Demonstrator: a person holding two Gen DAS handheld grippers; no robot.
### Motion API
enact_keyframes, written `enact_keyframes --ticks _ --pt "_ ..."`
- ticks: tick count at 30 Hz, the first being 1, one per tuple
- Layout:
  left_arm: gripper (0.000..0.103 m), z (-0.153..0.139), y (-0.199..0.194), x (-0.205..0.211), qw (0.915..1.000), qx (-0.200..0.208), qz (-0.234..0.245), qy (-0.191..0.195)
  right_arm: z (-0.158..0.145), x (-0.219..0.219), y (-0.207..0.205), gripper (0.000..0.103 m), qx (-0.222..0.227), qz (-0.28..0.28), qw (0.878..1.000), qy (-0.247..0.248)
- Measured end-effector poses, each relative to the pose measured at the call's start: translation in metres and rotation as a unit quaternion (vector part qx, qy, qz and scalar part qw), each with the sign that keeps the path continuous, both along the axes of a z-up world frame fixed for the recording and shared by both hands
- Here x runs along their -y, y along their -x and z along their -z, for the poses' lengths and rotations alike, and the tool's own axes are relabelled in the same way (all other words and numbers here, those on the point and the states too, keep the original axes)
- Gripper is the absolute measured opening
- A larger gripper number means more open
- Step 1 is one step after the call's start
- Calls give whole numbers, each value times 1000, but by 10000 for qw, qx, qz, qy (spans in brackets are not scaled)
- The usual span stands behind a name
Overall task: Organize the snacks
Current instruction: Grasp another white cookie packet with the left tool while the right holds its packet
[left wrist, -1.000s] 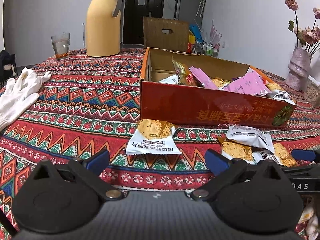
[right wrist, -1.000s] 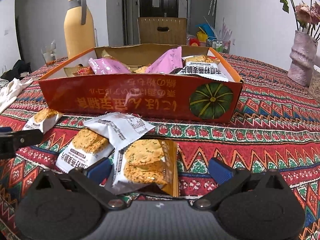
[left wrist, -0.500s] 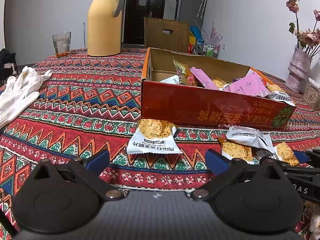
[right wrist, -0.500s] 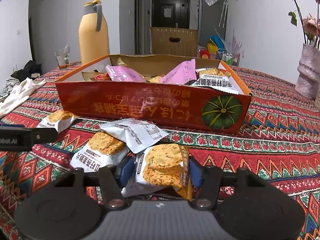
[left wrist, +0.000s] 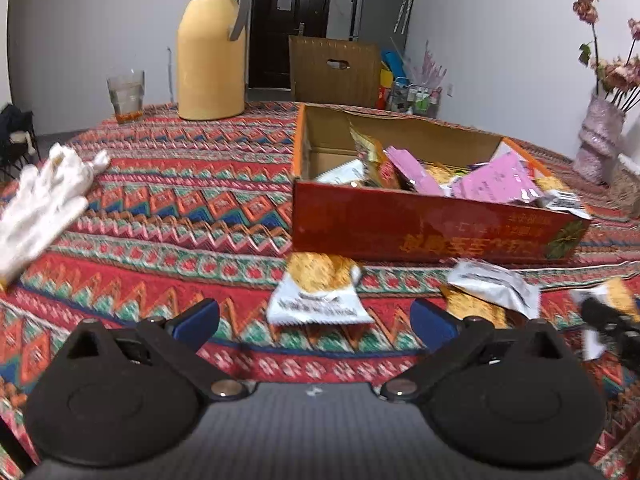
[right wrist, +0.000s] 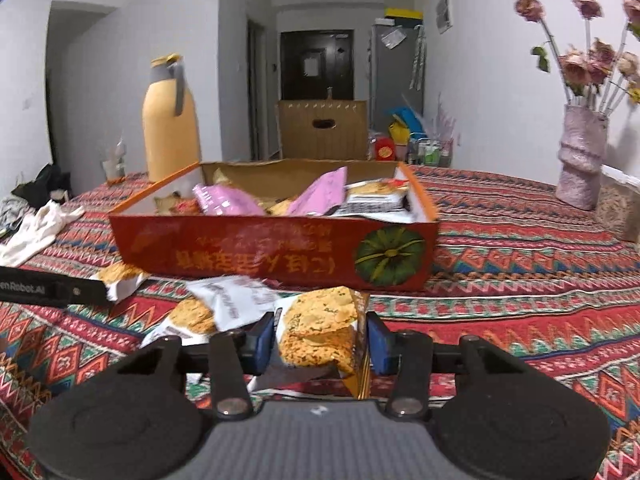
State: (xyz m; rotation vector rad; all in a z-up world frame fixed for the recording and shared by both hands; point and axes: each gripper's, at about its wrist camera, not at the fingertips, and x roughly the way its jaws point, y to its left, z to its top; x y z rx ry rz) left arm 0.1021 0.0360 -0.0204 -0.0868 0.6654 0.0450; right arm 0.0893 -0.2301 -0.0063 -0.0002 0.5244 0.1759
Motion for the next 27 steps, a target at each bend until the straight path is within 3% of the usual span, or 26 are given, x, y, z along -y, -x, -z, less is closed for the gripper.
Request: enact_keyframes --ticks 8,13,16,18,20,23,27 --pt "103 -1 -38 4 9977 -417 -23 -534 -2 37 5 46 107 493 9984 -249" --pt "102 6 -54 8 9972 -550 -37 -503 -1 53 6 46 142 675 9970 -344" --pt "91 12 -62 10 9966 -659 -77 -488 0 57 4 46 136 722 9966 -369" --pt "75 16 -66 11 9961 -756 -39 -446 0 58 4 46 138 729 9965 -391" --pt "68 18 -66 10 9965 -756 32 -352 1 60 5 46 134 740 9963 -407" --pt "49 18 -63 10 9972 -687 98 -279 1 60 5 46 128 748 9962 -431" --pt "46 16 -56 12 9978 -599 135 -234 2 60 5 46 125 733 9962 -454"
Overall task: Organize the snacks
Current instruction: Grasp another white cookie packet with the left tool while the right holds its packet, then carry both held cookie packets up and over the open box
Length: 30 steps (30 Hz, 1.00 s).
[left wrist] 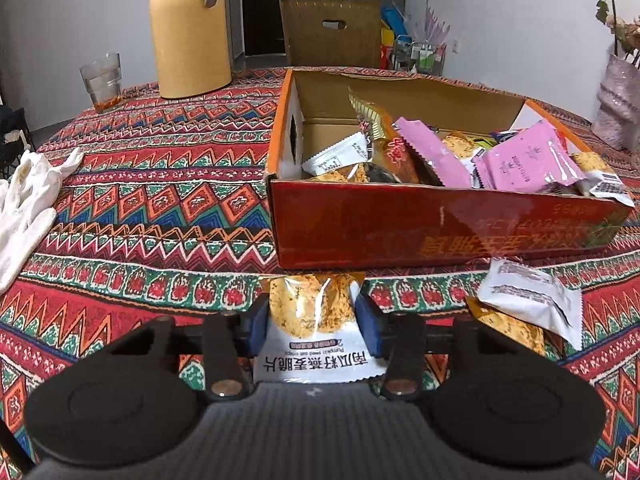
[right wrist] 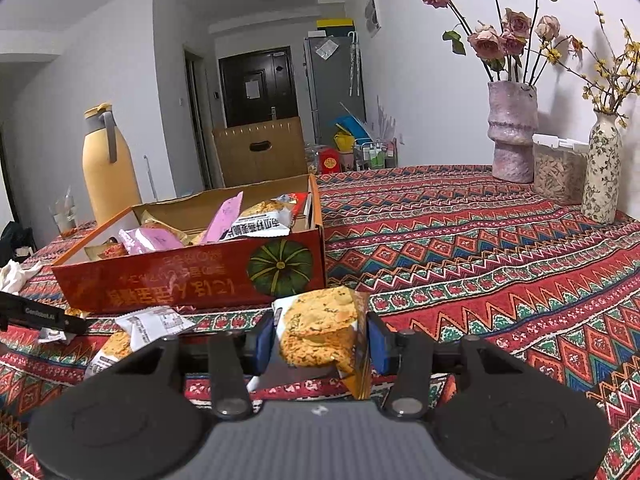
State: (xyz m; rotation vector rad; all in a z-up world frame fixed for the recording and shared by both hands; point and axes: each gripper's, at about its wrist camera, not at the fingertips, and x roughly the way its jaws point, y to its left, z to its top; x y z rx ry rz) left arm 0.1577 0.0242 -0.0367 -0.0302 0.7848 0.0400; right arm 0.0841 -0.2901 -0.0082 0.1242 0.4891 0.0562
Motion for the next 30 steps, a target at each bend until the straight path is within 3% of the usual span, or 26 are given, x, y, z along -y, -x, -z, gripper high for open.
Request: enact_keyframes --ticks 15,30 --pt "45 -39 46 5 9958 881 80 251 -11 -10 -2 46 164 -124 9998 53" --pt "45 -95 32 29 9847 1711 147 311 -58 -47 -33 46 842 -477 9952 144"
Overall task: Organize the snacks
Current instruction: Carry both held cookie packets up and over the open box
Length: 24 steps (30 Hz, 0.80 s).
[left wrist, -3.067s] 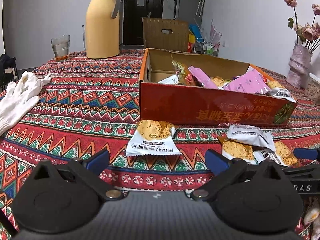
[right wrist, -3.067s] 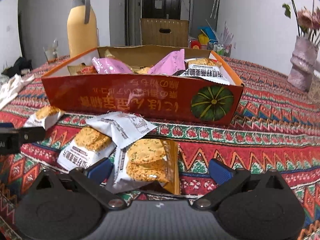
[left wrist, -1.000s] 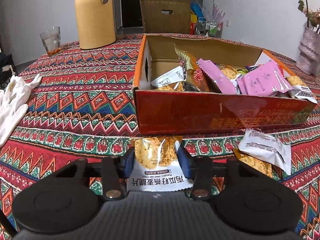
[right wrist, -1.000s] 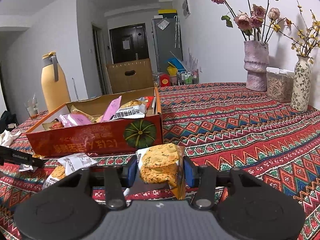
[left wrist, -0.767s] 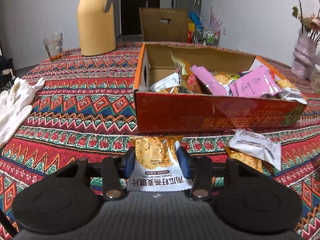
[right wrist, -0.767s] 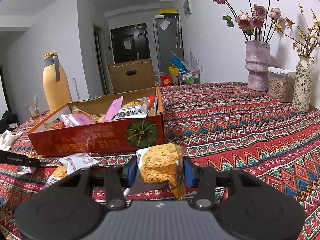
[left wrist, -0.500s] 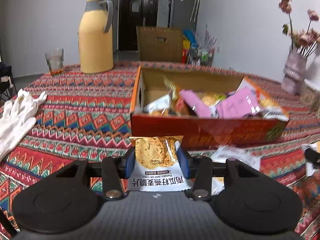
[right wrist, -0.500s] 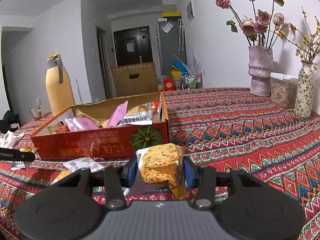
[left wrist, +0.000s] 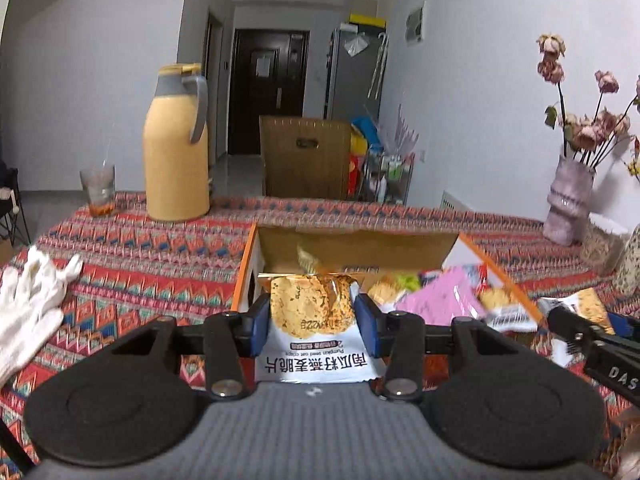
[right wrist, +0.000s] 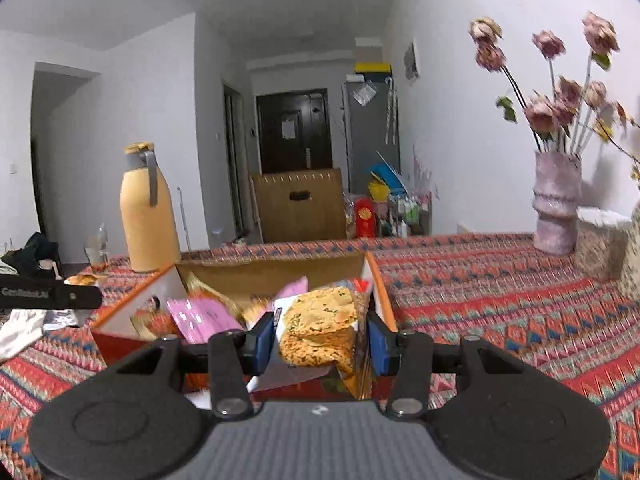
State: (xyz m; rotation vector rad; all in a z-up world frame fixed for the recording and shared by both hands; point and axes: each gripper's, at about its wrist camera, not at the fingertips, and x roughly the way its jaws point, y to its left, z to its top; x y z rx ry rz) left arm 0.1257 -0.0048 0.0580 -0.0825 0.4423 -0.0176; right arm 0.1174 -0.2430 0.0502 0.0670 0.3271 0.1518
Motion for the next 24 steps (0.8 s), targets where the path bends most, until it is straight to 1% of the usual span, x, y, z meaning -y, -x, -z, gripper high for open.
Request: enact_keyframes --ticks 7,13,19,24 --pt "46 -20 -22 7 9997 240 -55 74 -19 -19 -36 46 195 -139 9997 79" --pt "46 -30 -48 12 9992 347 -165 80 -27 -31 -69 46 241 -192 9994 136" --pt "46 -29 -79 15 9990 340 -282 54 -25 -42 -102 46 186 -239 9994 193" --pt "46 -13 -99 13 9989 226 -396 105 -16 -44 -121 46 157 -207 9996 129"
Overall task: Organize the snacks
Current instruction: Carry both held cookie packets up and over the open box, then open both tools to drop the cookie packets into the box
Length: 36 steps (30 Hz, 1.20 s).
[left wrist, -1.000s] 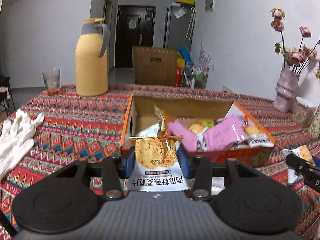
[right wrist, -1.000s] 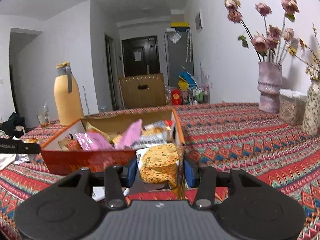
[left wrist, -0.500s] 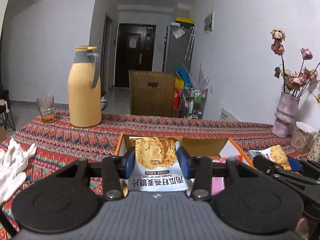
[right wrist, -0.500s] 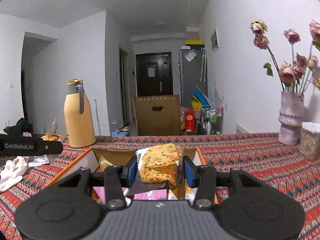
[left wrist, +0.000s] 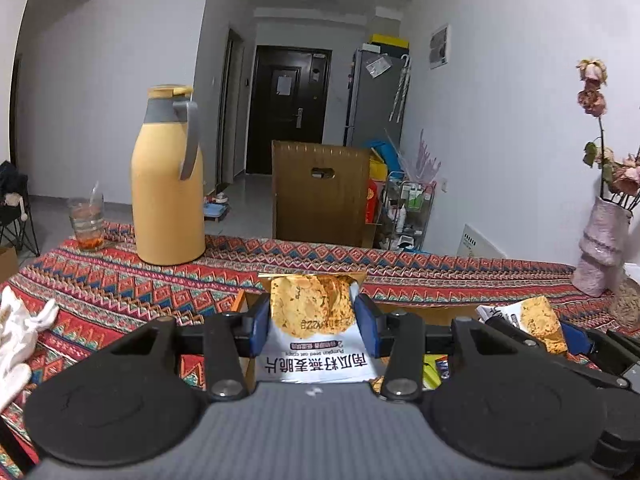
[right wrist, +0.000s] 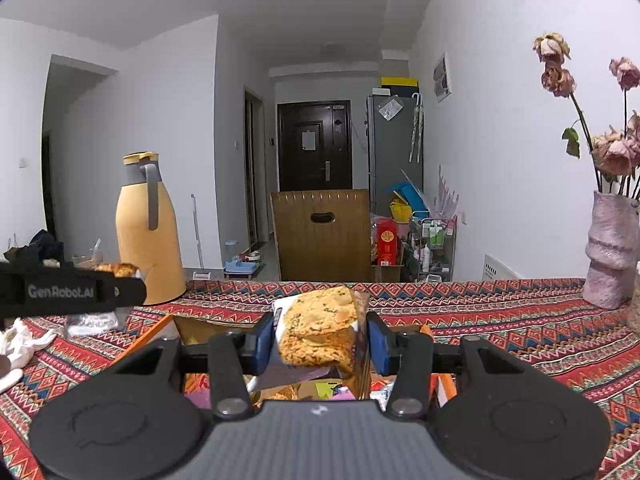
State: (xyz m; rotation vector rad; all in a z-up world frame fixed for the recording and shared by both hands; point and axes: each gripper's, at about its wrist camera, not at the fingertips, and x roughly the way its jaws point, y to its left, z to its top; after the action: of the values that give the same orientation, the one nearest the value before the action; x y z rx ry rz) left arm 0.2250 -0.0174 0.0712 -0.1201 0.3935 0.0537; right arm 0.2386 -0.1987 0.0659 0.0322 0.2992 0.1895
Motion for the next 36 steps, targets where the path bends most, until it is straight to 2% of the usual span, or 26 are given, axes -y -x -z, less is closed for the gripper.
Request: enact_keyframes --ticks 10,21,23,25,26,27,28,29,30,36 --pt "45 28 -16 -10 9997 -203 -62 117 20 2 -13 46 -198 -51 9998 -14" --pt "47 36 -14 -8 9996 -280 -25 102 32 -1 -15 48 -399 -26 9992 89" --pt "52 35 -12 -8 9997 -236 -34 98 31 0 -15 50 -425 51 9990 93" --pt "64 33 -9 -8 9998 -170 -58 126 30 3 -14 52 -428 111 9990 53" --pt "79 33 -8 -9 9998 -145 -93 135 30 4 -13 57 -421 133 9990 32" --pt "86 32 -6 -10 9997 -97 -163 142 30 6 -12 70 -411 161 9990 -5" --pt "95 30 -3 -11 9996 -37 -230 153 29 8 -10 78 -378 202 9991 -60" --pt "102 29 -2 -12 9995 7 -257 170 28 10 -8 94 -340 245 9991 -104" --pt "103 28 1 -13 9994 53 -274 207 27 12 -6 103 -290 296 9990 -153" --pt "103 23 5 -15 9990 83 -344 280 24 18 0 103 -271 346 9986 -300"
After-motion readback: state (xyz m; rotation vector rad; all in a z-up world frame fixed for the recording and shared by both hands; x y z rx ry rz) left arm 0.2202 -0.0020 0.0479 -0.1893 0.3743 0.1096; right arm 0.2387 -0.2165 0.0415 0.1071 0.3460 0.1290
